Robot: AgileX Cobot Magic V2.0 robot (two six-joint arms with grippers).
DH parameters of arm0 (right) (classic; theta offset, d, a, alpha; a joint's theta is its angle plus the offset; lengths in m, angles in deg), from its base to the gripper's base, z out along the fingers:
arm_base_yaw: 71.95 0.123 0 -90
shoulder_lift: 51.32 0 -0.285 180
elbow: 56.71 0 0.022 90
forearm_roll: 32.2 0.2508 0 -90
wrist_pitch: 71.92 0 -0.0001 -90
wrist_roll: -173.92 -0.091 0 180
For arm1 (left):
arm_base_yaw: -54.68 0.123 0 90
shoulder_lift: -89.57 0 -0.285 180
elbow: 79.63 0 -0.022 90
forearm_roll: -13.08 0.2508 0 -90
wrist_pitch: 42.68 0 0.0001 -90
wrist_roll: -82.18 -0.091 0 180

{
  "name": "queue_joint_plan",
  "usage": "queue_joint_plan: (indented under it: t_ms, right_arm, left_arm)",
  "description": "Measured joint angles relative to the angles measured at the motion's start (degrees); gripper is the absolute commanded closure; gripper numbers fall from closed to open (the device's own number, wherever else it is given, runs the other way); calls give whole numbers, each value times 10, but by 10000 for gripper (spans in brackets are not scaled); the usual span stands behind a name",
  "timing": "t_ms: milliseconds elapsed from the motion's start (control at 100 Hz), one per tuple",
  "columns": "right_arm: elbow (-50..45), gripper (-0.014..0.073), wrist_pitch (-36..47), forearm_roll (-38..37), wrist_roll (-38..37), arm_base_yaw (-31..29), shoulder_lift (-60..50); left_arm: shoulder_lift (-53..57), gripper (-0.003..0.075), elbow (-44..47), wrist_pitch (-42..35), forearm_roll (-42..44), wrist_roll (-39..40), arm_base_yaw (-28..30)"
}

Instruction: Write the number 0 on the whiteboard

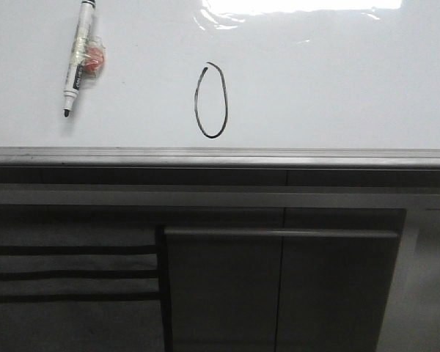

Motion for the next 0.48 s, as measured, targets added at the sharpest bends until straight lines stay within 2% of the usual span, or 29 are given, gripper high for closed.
queue_joint_plan:
  t_ms: [150,480]
  right_arm:
    - [0,665,13,-51,-56,0,0]
    - [0,665,13,-58,-65,0,0]
  left_arm:
    - [0,740,0,0,0,0,0]
    - [0,741,0,0,0,0,0]
